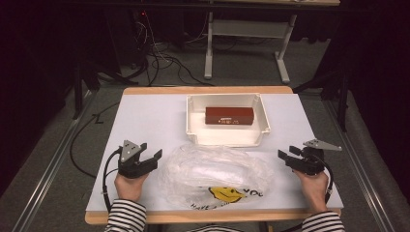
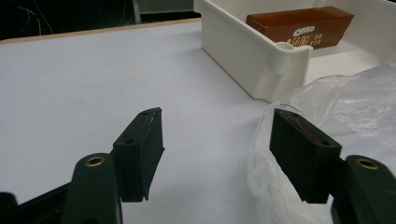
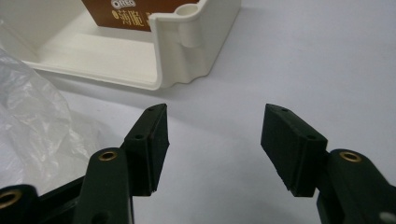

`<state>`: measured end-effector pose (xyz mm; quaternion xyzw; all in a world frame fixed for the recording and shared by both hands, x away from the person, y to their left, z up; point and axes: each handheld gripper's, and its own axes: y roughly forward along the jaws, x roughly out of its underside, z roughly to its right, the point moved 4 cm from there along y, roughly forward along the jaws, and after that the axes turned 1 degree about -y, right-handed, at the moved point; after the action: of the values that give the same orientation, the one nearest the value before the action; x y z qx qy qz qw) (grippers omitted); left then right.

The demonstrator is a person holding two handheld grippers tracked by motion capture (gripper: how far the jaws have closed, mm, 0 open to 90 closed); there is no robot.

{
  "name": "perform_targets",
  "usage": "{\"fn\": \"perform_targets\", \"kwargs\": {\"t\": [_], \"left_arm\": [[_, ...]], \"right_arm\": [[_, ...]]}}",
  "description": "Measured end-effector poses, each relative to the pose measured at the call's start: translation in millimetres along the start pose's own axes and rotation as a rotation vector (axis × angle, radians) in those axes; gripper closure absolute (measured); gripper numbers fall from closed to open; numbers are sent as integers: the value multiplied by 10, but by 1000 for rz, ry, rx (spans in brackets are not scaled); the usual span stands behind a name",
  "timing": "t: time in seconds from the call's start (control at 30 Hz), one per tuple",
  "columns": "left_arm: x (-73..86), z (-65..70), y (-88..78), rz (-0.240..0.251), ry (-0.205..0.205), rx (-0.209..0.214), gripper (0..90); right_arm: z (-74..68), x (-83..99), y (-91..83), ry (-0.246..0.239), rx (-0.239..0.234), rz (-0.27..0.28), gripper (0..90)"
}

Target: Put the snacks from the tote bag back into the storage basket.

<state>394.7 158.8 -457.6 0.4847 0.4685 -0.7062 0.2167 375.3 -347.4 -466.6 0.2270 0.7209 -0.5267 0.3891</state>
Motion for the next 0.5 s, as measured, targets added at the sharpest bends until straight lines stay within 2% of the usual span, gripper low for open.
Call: {"fn": "perform_targets", "kwargs": {"t": [0.37,0.5], "left_arm": [[46,-80,103,-27,-29,-28,348],[100,-110,157,-60,-23,-55,345]], "right_arm": [[74,43,98,6,29,-20,421],[71,48,152,0,13,-26,419]]}}
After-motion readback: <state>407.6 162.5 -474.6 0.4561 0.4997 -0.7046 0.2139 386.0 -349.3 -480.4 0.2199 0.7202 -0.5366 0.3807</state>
